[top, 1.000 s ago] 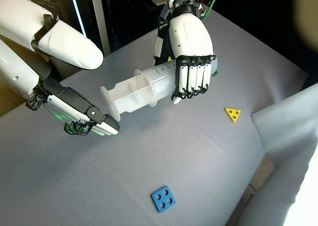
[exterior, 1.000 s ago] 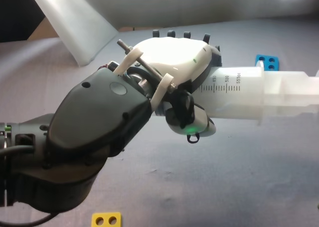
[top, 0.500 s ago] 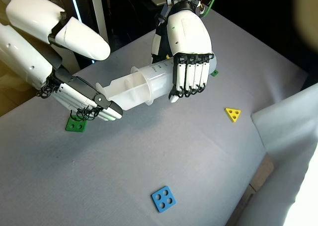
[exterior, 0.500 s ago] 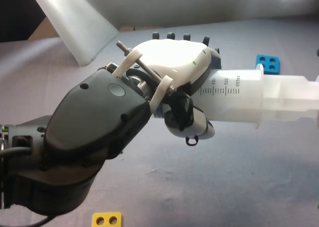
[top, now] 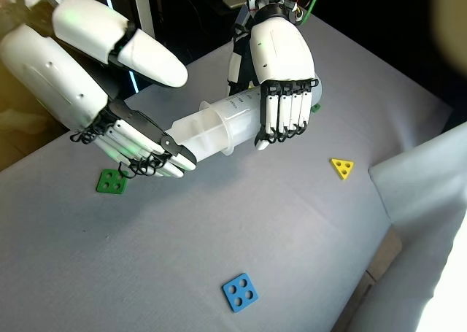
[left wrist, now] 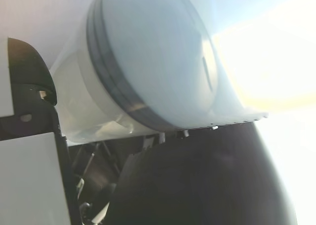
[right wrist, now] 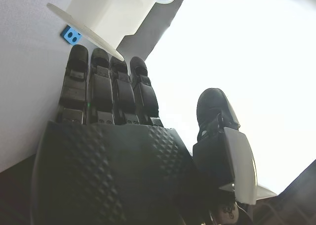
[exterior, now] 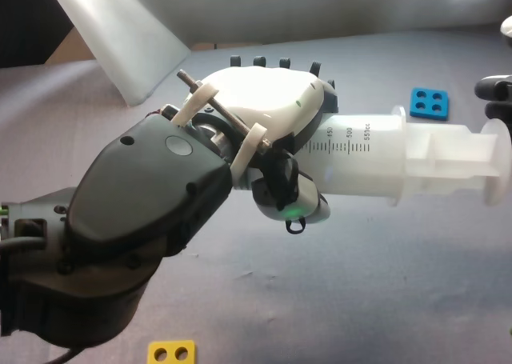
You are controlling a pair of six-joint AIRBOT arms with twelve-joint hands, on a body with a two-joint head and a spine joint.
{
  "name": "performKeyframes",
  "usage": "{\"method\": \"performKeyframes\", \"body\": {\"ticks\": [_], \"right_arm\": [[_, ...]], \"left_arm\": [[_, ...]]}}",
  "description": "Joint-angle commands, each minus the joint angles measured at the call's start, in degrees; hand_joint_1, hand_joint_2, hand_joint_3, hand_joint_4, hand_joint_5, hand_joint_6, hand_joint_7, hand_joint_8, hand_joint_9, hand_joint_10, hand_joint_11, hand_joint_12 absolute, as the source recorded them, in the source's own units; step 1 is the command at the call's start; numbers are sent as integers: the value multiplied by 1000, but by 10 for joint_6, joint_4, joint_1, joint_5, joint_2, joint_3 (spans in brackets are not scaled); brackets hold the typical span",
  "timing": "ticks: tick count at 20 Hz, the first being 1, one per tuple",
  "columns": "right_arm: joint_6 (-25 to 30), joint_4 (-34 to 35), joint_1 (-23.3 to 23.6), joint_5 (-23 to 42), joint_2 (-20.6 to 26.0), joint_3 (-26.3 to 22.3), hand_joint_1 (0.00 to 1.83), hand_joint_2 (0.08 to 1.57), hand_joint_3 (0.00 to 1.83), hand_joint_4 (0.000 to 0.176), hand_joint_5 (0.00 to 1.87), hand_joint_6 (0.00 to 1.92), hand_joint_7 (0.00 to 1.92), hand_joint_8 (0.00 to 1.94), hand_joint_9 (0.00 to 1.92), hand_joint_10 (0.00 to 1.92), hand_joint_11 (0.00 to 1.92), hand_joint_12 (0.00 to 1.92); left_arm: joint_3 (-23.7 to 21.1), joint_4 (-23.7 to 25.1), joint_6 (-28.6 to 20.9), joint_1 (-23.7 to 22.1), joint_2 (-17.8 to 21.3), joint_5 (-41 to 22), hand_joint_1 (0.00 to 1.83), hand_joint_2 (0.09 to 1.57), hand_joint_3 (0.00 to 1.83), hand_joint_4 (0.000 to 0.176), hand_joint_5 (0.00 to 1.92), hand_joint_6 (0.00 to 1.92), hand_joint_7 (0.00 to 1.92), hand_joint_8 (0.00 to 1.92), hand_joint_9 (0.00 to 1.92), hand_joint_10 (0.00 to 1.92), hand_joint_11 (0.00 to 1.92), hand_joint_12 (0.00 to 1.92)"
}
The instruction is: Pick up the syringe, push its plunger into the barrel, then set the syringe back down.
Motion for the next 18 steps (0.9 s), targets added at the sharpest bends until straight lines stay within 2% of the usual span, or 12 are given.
{"method": "performKeyframes", "body": {"ticks": [1,5,8,11,16,17,18], "right_arm": [[4,-13,8,52,-10,-1,0,1217,2,0,210,4,195,2,152,4,0,431],[4,-13,24,47,-33,3,0,1220,3,0,216,5,200,3,156,4,0,426],[1,-13,44,40,-47,9,0,1217,1,0,218,4,212,5,168,7,0,469],[-5,-13,44,28,-70,20,0,1215,0,0,219,3,213,4,168,6,0,481],[-20,-13,45,26,-111,34,0,1217,0,0,230,2,226,1,186,6,0,561],[-23,-13,47,25,-117,37,0,1217,0,0,230,2,230,2,190,7,0,557],[-26,-13,50,23,-124,39,0,1217,0,0,240,6,232,3,192,7,0,554]], "left_arm": [[-1,57,-12,-7,-3,-4,1221,1205,0,0,932,913,718,1565,652,1182,513,1321],[0,59,-12,-7,-3,-4,1206,1232,1,0,879,1007,666,1632,609,1234,473,1367],[0,59,-12,-8,-3,-4,1214,1213,0,0,911,960,704,1575,641,1198,504,1337],[-1,59,-12,-8,-3,-4,1213,1220,1,0,900,959,691,1608,641,1207,506,1329],[-1,59,-12,-9,-3,-4,1199,1248,1,0,846,1053,639,1679,600,1296,490,1365],[0,59,-12,-9,-3,-4,1183,1261,2,0,808,1132,632,1684,586,1316,486,1365],[0,59,-12,-9,-3,-4,1192,1259,0,0,809,1106,641,1693,589,1327,485,1364]]}}
